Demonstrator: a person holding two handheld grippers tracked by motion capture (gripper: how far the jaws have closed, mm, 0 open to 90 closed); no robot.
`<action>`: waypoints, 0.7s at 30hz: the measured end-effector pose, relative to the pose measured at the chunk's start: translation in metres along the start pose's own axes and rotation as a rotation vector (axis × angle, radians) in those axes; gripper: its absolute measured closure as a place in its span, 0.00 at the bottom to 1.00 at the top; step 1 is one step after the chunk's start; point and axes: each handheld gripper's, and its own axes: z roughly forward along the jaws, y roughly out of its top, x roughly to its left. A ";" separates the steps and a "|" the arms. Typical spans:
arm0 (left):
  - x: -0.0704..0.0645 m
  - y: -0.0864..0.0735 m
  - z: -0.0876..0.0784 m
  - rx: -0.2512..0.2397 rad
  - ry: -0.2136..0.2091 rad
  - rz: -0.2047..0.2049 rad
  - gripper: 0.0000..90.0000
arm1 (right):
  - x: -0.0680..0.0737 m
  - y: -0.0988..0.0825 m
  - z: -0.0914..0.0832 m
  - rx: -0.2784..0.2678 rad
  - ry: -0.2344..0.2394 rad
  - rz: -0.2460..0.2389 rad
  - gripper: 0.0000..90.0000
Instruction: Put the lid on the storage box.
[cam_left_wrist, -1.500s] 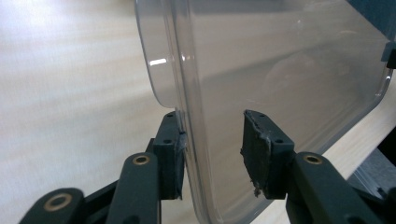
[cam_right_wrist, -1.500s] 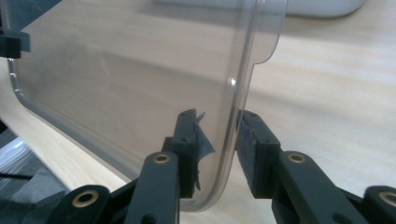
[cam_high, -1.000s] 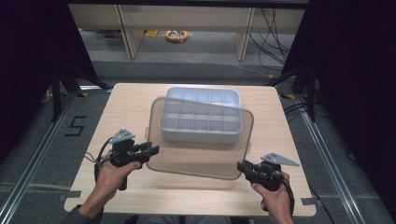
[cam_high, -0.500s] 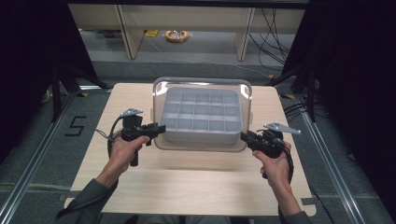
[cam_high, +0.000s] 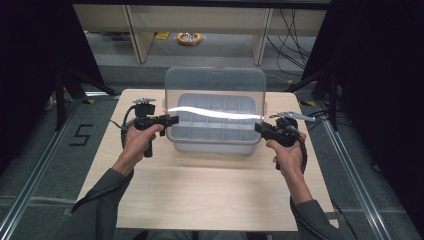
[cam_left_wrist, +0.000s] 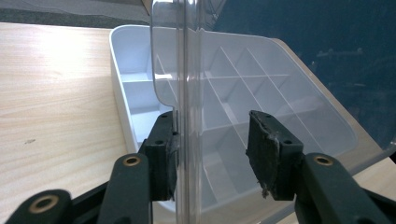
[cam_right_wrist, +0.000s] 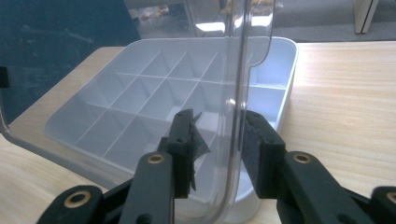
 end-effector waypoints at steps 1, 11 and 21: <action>0.002 0.001 0.003 0.000 -0.004 -0.006 0.59 | 0.000 0.000 0.002 -0.002 0.005 0.017 0.75; 0.011 0.004 0.025 0.017 -0.006 -0.042 0.58 | -0.011 0.000 0.015 0.015 0.002 0.041 0.74; 0.013 0.003 0.038 0.036 -0.001 -0.053 0.58 | -0.017 -0.005 0.025 0.045 -0.005 0.122 0.73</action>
